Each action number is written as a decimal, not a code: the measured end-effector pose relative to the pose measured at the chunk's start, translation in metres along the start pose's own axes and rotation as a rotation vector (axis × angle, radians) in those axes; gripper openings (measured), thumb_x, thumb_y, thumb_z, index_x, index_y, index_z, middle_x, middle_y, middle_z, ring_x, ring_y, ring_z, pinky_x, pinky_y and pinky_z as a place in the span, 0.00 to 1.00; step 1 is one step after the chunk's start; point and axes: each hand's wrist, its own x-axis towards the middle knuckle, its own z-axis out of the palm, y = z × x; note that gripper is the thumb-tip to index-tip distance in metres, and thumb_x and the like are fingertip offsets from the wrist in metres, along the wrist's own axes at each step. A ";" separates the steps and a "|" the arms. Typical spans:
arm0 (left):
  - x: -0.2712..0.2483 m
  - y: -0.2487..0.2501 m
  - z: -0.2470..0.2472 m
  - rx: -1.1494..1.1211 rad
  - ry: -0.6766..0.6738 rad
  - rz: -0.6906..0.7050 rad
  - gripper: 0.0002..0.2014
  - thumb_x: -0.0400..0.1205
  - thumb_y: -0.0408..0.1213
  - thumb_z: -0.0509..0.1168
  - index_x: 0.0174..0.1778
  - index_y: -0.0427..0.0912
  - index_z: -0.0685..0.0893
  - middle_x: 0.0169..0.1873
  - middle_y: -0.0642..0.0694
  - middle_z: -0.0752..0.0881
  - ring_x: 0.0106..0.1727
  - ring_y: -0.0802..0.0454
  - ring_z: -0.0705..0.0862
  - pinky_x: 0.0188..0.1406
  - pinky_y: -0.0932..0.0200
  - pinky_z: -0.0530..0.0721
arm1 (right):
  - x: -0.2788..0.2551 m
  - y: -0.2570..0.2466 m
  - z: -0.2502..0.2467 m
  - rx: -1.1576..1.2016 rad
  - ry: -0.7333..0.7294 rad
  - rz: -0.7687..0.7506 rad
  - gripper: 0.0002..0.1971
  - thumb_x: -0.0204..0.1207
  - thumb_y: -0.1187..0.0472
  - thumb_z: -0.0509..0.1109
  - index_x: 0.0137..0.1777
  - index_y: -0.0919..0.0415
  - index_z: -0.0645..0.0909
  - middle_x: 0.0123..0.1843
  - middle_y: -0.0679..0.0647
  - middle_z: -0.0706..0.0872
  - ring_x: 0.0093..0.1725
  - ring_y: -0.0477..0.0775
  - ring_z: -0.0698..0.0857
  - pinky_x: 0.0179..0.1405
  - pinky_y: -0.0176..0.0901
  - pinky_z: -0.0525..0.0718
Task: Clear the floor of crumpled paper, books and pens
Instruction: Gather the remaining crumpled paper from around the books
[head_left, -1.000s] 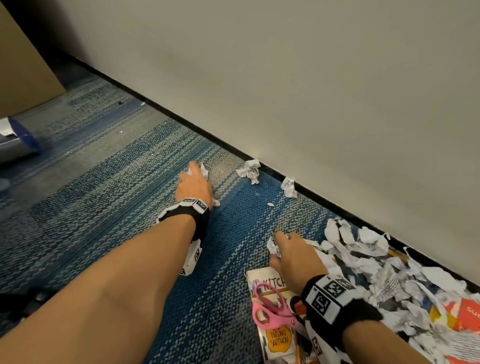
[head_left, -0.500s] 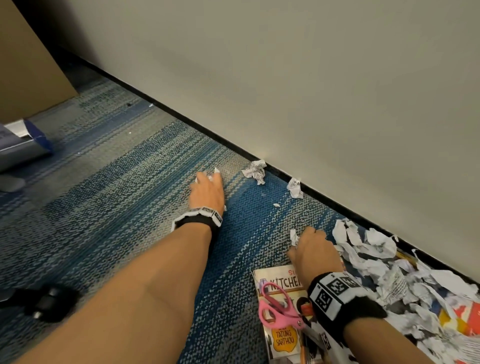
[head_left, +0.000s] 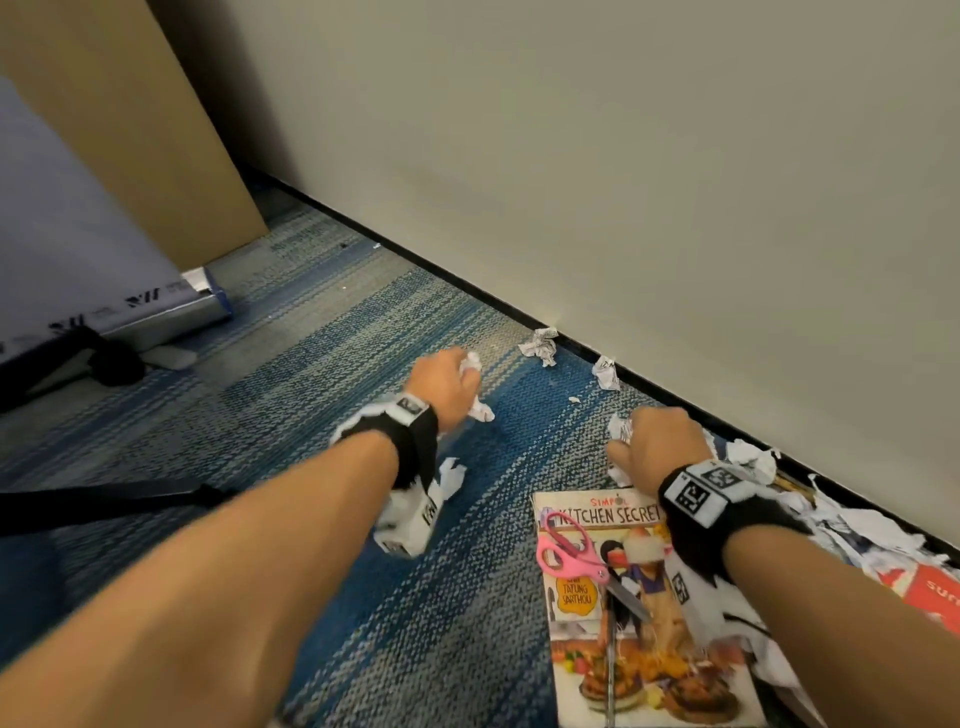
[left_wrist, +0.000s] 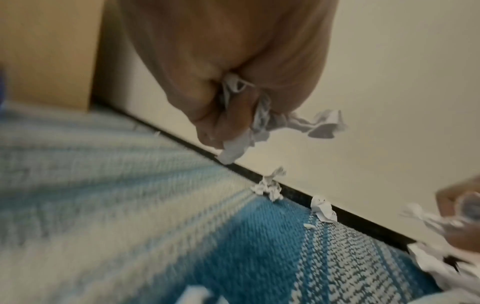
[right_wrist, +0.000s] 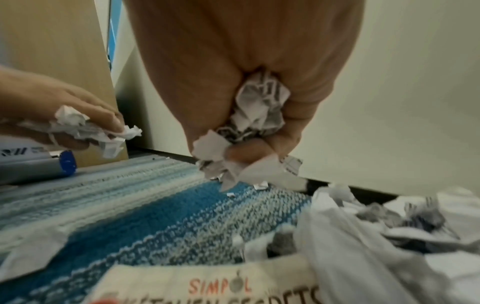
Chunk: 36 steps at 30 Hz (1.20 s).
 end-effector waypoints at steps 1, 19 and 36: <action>-0.004 0.007 -0.018 0.061 -0.023 0.043 0.12 0.86 0.38 0.56 0.53 0.34 0.79 0.50 0.34 0.85 0.49 0.38 0.82 0.46 0.50 0.78 | -0.005 -0.003 -0.008 -0.001 0.002 -0.029 0.13 0.76 0.51 0.68 0.41 0.61 0.72 0.50 0.62 0.85 0.43 0.59 0.80 0.40 0.46 0.78; -0.151 0.196 0.012 -0.015 -0.490 0.923 0.08 0.83 0.37 0.59 0.47 0.36 0.79 0.38 0.39 0.81 0.41 0.39 0.78 0.35 0.54 0.66 | -0.225 0.110 -0.074 0.223 0.252 0.352 0.13 0.75 0.48 0.68 0.42 0.60 0.78 0.47 0.63 0.86 0.49 0.65 0.83 0.40 0.43 0.68; -0.527 0.392 0.039 -0.141 -0.793 1.849 0.07 0.85 0.39 0.58 0.45 0.40 0.76 0.27 0.52 0.72 0.35 0.46 0.74 0.35 0.57 0.65 | -0.692 0.185 -0.121 0.214 0.647 0.938 0.12 0.76 0.51 0.71 0.37 0.59 0.80 0.32 0.54 0.88 0.33 0.55 0.85 0.38 0.50 0.81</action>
